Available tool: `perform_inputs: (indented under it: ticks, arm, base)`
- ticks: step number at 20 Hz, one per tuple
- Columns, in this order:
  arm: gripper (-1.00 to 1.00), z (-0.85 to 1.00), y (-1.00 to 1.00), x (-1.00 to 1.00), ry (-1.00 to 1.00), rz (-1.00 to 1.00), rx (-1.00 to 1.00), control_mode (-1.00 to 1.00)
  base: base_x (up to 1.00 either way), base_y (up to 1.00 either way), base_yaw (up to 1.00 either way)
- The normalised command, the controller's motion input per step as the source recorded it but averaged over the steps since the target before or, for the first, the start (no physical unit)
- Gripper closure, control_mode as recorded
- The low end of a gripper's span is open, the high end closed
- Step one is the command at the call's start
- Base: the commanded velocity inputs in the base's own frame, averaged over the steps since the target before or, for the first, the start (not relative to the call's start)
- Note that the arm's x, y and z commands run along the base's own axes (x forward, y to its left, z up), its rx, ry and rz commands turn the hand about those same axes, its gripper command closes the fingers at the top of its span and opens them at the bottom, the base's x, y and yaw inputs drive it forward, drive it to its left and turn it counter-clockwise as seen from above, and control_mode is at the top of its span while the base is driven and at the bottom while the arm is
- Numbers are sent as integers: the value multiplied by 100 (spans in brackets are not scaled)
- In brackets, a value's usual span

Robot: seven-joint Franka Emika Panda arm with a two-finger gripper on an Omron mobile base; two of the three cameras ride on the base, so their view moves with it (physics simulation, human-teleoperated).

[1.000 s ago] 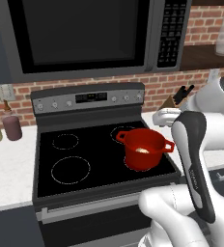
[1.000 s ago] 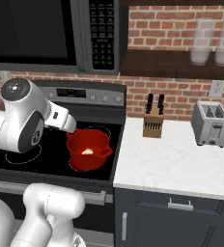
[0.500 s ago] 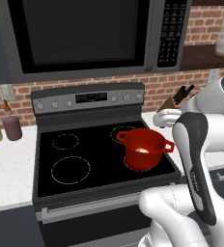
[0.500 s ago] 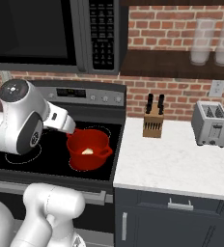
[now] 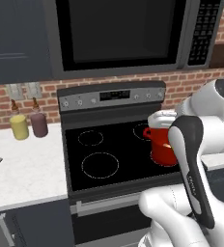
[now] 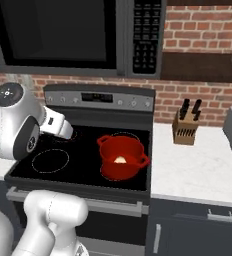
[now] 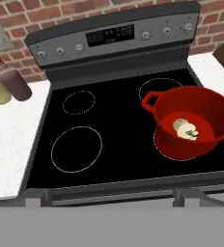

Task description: Put the garlic and mushroom in the pot. Retrieve the spatula and lightly stir the vegetables in the pot.

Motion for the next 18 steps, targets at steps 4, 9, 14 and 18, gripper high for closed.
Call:
perform_inputs:
  ticks: [4, 9, 14, 18]
  arm:
    - [-100, 0, 0, 0, 0, 0, 0, 100]
    - [-100, 0, 0, 0, 0, 0, 0, 100]
    - [-100, 0, 0, 0, 0, 0, 0, 100]
    - [-100, 0, 0, 0, 0, 0, 0, 100]
  base:
    - [0, 87, 0]
    - [0, 75, 0]
    - [0, 80, 0]
    - [0, 77, 0]
